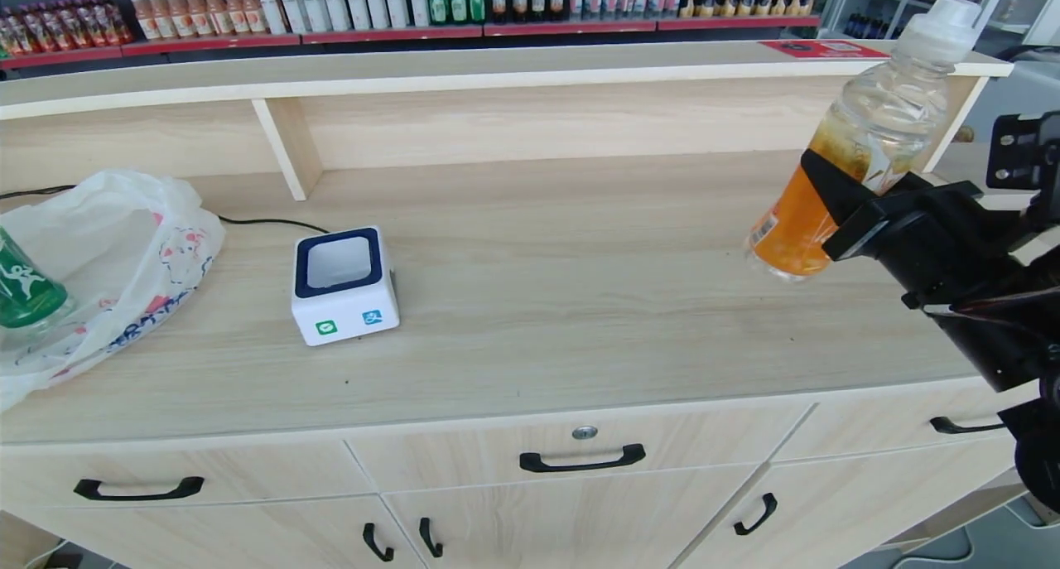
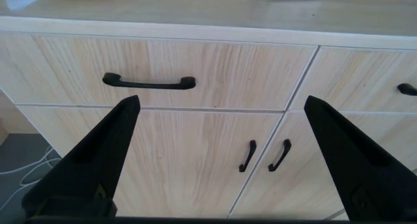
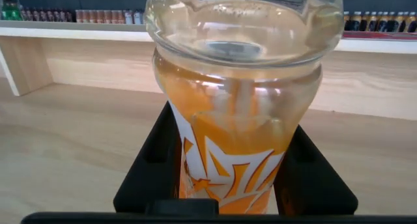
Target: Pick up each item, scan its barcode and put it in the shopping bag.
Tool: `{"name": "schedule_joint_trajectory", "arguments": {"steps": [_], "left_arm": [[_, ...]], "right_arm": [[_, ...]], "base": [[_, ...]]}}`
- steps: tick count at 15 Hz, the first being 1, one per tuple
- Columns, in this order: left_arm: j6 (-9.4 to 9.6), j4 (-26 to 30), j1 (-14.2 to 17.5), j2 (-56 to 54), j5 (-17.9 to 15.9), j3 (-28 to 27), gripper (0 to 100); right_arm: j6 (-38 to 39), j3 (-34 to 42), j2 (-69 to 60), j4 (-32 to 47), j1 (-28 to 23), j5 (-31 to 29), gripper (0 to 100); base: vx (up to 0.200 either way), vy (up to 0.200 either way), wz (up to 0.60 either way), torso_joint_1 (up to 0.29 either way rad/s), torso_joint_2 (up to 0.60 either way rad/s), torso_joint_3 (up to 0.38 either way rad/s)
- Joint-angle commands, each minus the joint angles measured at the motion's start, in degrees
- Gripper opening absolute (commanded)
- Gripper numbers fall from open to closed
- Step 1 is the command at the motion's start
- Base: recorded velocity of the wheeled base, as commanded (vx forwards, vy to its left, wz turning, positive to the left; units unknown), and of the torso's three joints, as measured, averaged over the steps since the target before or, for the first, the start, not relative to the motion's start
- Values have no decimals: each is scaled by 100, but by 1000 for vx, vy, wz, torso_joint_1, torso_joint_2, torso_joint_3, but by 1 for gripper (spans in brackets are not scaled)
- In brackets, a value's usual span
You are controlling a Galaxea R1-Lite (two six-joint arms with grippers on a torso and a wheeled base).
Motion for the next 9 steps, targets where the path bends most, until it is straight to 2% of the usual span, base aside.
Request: {"name": "schedule_joint_trajectory", "arguments": {"steps": [1, 3, 9], "left_arm": [[-7, -4, 0, 0, 2, 0, 100], [-7, -4, 0, 0, 2, 0, 100], [-7, -4, 0, 9, 2, 0, 100]], "right_arm": [[-1, -76, 36, -26, -59, -1, 0], [-1, -58, 36, -26, -59, -27, 0], [-1, -76, 54, -26, -32, -115, 0]], "base": [[0, 0, 0, 0, 0, 0], [0, 0, 0, 0, 0, 0], [0, 200, 0, 12, 6, 3]]}}
